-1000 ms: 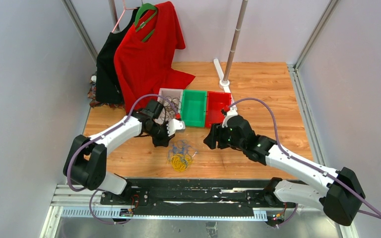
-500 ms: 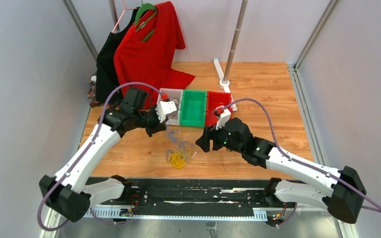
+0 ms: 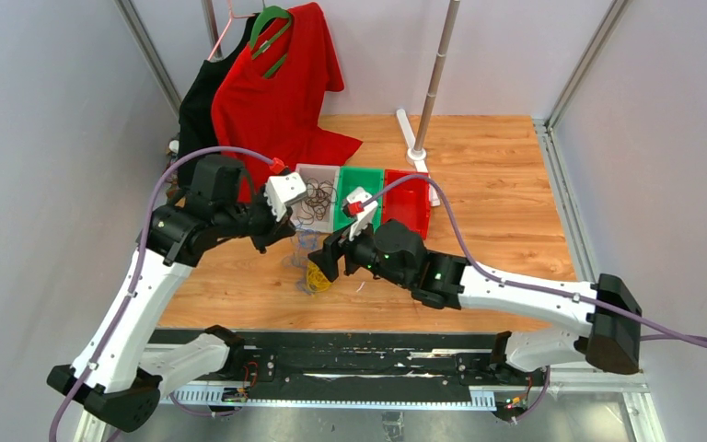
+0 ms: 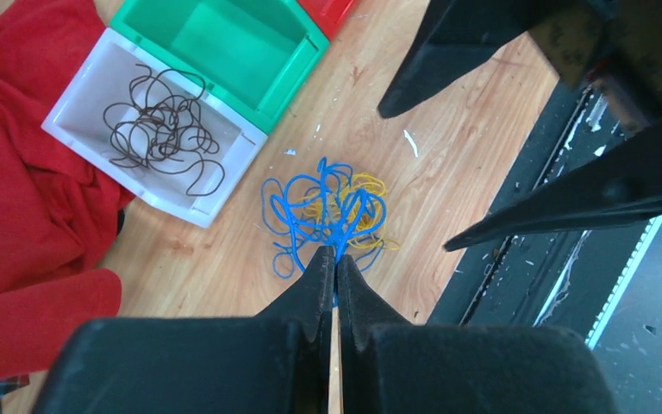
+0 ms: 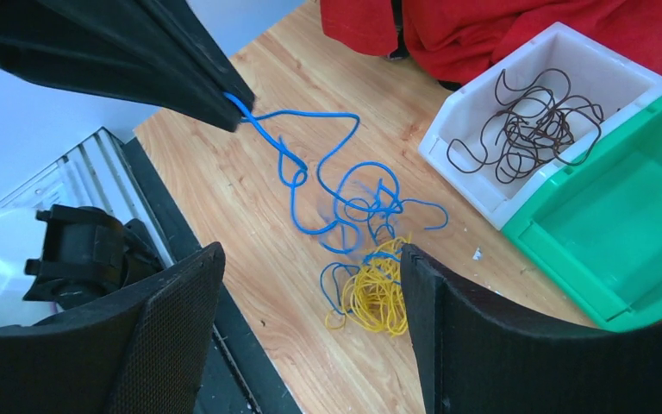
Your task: Untangle the cables
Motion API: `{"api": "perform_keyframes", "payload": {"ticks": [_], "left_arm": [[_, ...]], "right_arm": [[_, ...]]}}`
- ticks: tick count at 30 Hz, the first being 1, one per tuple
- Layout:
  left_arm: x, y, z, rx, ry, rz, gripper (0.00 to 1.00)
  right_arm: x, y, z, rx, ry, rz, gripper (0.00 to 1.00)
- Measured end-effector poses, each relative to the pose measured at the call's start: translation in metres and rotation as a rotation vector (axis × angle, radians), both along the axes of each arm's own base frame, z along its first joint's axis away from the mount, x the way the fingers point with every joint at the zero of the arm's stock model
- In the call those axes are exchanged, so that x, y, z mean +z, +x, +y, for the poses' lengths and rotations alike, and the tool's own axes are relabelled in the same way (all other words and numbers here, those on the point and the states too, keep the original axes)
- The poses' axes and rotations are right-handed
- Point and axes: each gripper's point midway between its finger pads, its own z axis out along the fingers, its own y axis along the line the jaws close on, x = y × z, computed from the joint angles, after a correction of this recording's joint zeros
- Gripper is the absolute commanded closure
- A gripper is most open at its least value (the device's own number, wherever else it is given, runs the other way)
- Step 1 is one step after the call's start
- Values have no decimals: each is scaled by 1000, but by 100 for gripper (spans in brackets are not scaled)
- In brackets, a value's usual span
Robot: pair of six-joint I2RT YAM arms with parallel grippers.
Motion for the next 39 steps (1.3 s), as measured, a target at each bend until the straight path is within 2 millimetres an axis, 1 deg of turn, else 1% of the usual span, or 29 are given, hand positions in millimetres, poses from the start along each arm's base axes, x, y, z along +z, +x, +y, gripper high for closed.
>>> {"api": "perform_keyframes", "payload": {"ticks": [5, 6, 10, 13, 16, 18, 21, 25, 27, 29, 31, 32, 34, 36, 38, 39], "left_arm": [[17, -9, 2, -12, -7, -9, 99], [22, -12, 2, -25, -12, -11, 99], [41, -24, -1, -68, -45, -17, 100], [59, -30, -3, -90, -68, -36, 100], [80, -34, -3, -110, -80, -66, 100], [92, -37, -2, -118, -85, -84, 100], [112, -39, -1, -128, -93, -123, 100], [135, -45, 2, -130, -111, -179, 100], [149, -48, 5, -127, -125, -221, 100], [165, -49, 7, -121, -138, -265, 100], [175, -50, 8, -112, -145, -296, 100], [182, -50, 9, -109, -151, -315, 99], [195, -51, 11, -103, -164, -352, 100], [200, -50, 11, -98, -168, -364, 100], [199, -47, 10, -93, -165, -357, 100], [197, -45, 10, -91, -161, -349, 100]], "right_arm": [[-13, 5, 17, -7, -7, -14, 28], [-19, 6, 22, -7, -14, -15, 28], [-30, 13, 35, -12, -21, -31, 30], [-39, 17, 43, -18, -22, -37, 36], [-51, 22, 48, -31, -34, -35, 46], [-59, 23, 49, -40, -34, -33, 51], [-74, 24, 48, -49, -27, -17, 60], [-102, 21, 43, -57, -46, 21, 70], [-114, 19, 38, -62, -55, 41, 76], [-123, 17, 34, -66, -58, 57, 84], [-132, 14, 29, -72, -61, 74, 95], [-136, 14, 26, -76, -65, 81, 99], [-147, 11, 20, -84, -73, 103, 99], [-157, 8, 13, -90, -89, 122, 99], [-162, 5, 5, -94, -100, 135, 100], [-161, 3, 1, -97, -99, 139, 99]]}}
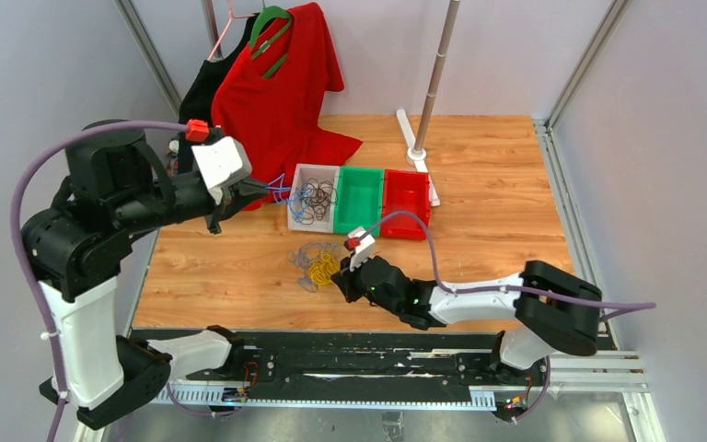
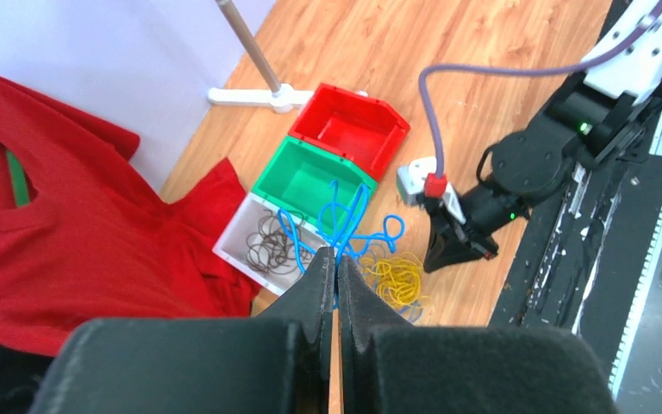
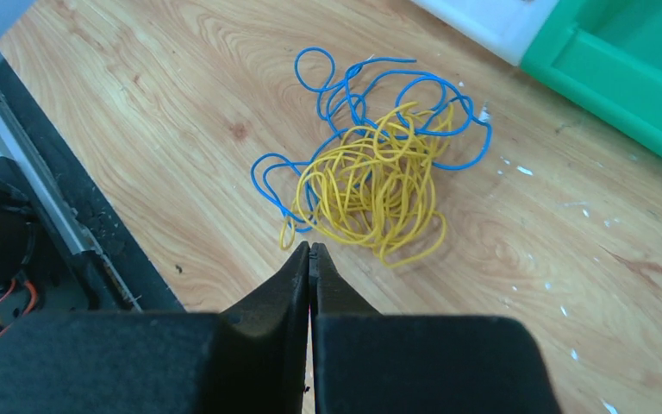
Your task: Untangle the cables
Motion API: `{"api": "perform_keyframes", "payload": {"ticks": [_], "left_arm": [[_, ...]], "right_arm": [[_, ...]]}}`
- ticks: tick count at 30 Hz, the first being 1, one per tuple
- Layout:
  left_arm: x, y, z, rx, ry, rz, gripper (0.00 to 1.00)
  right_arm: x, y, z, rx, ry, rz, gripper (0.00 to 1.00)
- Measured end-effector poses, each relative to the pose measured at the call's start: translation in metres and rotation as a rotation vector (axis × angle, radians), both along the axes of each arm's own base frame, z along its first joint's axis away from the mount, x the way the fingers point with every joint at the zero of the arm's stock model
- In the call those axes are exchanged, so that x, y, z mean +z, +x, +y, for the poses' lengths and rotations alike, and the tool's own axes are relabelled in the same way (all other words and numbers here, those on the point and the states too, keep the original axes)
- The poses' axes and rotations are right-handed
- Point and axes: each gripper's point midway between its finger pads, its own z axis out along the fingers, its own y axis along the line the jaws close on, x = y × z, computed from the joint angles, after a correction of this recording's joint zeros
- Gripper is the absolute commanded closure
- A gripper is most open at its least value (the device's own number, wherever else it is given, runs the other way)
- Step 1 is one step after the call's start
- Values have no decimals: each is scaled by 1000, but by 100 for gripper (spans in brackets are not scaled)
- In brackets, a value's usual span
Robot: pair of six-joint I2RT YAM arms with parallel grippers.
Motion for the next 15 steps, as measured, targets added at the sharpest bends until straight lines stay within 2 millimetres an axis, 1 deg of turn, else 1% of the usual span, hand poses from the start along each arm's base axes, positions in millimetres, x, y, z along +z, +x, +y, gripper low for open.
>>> {"api": "perform_keyframes", "payload": {"ticks": [1, 3, 4, 5, 6, 8, 9, 11, 12, 15], "left_arm": [[-3, 3, -1, 2, 6, 12, 99], [-13, 9, -3, 6, 23, 43, 99], [-21, 13, -4, 9, 36, 67, 100], [-29, 17, -6, 11, 50, 94, 100], [-35, 19, -7, 11, 59, 113, 100], [-53, 26, -10, 13, 87, 169, 100], [-62, 31, -12, 13, 101, 196, 99], [-81, 39, -16, 10, 133, 256, 100], [-89, 43, -18, 7, 147, 279, 100], [-111, 55, -25, -10, 185, 344, 100]], "right_arm": [[3, -1, -4, -4, 6, -1, 97], [17, -3, -13, -14, 38, -6, 89], [26, -5, -18, -22, 61, -9, 81], [34, -5, -21, -28, 79, -12, 72], [44, -5, -25, -38, 99, -18, 65], [60, -4, -31, -60, 133, -23, 51], [65, -3, -35, -73, 135, -23, 44], [71, -1, -44, -101, 128, -21, 34], [71, 1, -50, -120, 115, -20, 31], [72, 10, -69, -185, 75, -21, 29]]}}
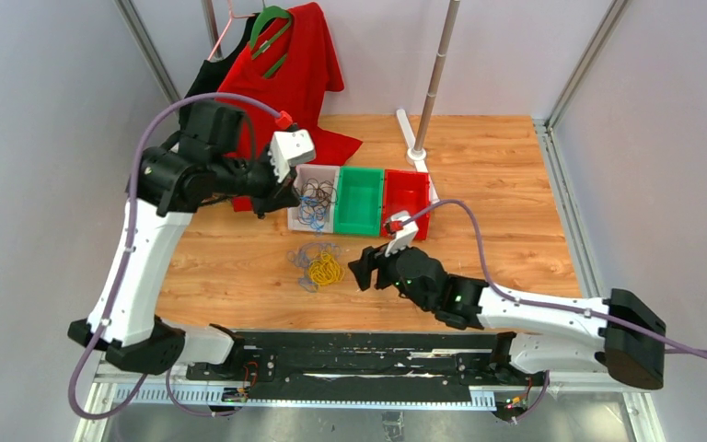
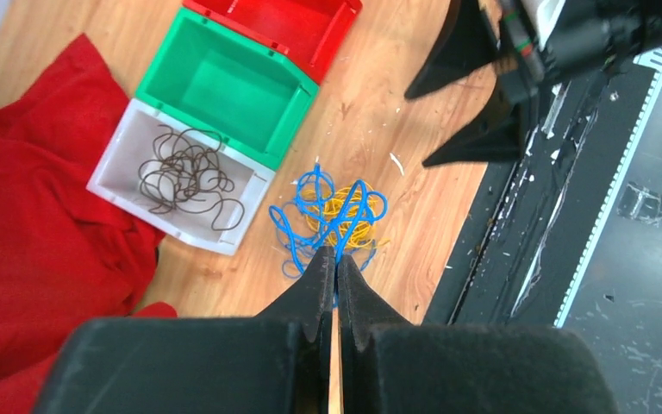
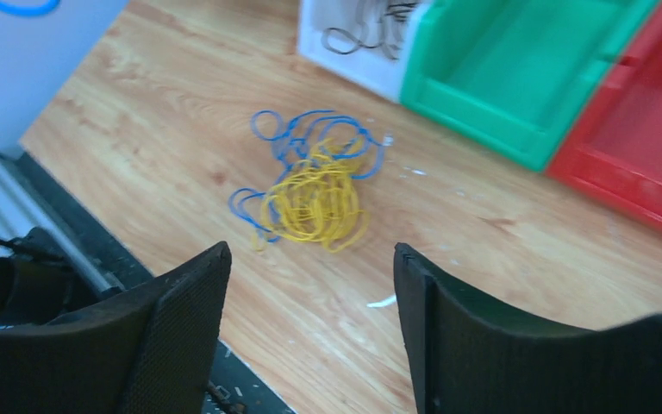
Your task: Untangle the cables
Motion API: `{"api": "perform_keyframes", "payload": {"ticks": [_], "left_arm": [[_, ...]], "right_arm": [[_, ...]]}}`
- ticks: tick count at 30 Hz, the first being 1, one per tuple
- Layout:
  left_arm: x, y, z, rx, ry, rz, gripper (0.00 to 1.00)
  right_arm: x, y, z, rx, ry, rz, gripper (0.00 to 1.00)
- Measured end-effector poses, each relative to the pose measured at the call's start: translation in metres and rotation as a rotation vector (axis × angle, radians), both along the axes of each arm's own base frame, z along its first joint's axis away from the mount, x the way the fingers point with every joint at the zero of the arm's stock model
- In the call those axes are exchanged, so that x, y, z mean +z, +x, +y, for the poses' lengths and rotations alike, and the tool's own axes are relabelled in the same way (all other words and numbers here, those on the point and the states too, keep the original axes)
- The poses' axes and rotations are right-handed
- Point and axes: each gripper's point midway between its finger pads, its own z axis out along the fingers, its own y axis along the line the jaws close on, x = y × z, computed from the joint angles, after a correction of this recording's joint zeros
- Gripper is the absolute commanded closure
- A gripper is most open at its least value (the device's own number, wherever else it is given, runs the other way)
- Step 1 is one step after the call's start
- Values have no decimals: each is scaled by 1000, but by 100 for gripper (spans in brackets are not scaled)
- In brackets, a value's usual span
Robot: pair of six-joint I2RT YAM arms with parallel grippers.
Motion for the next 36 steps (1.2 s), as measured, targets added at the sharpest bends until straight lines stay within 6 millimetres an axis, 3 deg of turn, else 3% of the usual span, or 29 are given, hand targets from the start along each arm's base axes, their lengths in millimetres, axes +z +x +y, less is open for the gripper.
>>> {"api": "perform_keyframes", "payload": {"ticks": [8, 13, 18, 25, 28, 29, 31, 32, 36], "left_arm": [[-38, 31, -36, -87, 43, 80, 99], [-70, 59, -63, -126, 77, 102, 100], [-108, 99, -82, -102, 132, 107, 100], [-165, 168, -98, -14, 235, 65, 99], [-184, 185, -99, 18, 278, 50, 98], [-191, 189, -99, 27, 292, 48, 91], [-202, 194, -100, 34, 319, 46, 64], [-206, 195, -101, 38, 328, 48, 55], [-214, 197, -101, 51, 359, 45, 33]], "right_arm": [[32, 27, -72, -214, 15, -26, 27], [35, 37, -103, -296, -1, -26, 27], [32, 41, -119, -338, -28, -20, 27], [27, 41, -125, -346, -49, -17, 27], [25, 43, -128, -356, -59, -14, 27], [24, 44, -129, -361, -61, -14, 27], [23, 45, -130, -366, -66, -12, 26], [21, 46, -130, -366, -74, -10, 26], [17, 49, -126, -355, -104, -2, 26]]}}
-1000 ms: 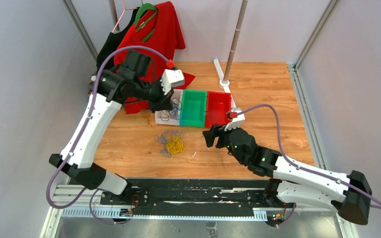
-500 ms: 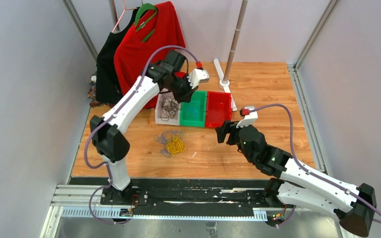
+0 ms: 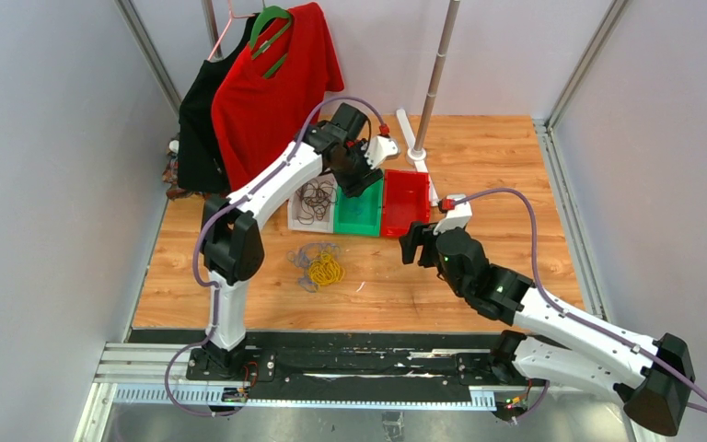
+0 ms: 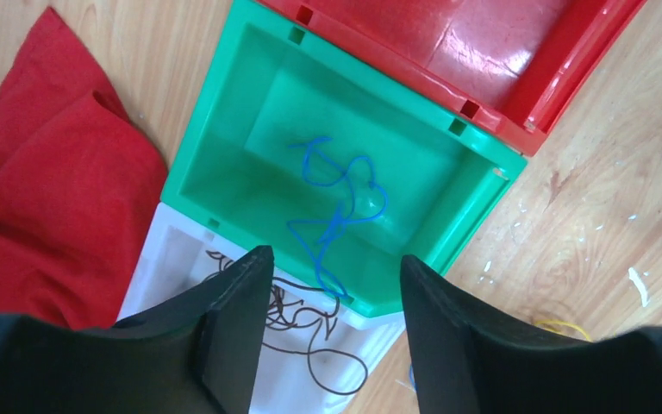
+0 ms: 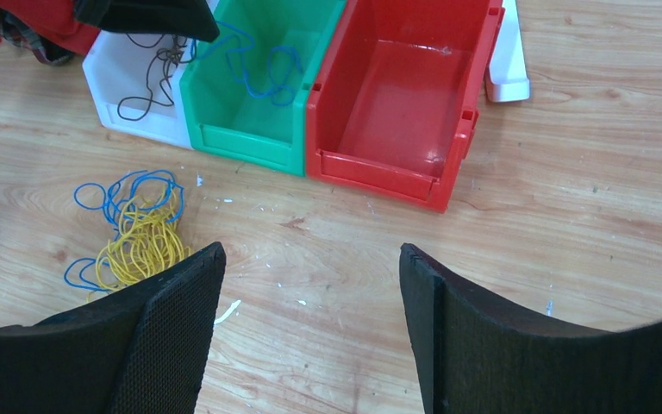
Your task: Untangle the cables
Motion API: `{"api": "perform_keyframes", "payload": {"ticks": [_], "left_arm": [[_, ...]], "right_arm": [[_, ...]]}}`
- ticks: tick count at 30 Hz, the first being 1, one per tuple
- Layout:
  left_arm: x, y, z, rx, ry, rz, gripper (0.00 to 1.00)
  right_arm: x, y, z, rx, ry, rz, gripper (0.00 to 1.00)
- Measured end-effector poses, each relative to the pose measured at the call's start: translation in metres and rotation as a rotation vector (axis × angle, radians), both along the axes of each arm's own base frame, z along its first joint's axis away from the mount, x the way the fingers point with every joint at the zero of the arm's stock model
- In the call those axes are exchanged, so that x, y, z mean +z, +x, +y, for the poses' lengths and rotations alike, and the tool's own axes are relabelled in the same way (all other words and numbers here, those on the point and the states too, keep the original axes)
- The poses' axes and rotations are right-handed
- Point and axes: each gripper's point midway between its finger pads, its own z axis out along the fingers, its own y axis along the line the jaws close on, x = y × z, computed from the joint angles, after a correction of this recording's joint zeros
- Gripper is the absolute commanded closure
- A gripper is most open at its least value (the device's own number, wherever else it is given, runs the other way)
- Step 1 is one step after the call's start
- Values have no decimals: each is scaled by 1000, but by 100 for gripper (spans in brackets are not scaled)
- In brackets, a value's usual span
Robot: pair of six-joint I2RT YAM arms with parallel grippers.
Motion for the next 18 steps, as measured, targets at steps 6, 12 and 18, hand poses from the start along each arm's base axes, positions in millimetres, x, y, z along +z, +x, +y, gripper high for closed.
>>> {"api": "perform_keyframes", "payload": {"ticks": [6, 12, 18], "left_arm": [[21, -3, 6, -11, -1, -43, 21], [62, -62, 38, -84, -29, -71, 18], [32, -133, 95, -106, 3, 24, 22]], "right_arm": [[8, 2, 5, 12, 10, -7, 26], [6, 1, 10, 33, 13, 3, 26], [0, -3, 18, 74, 9, 30, 29]]}}
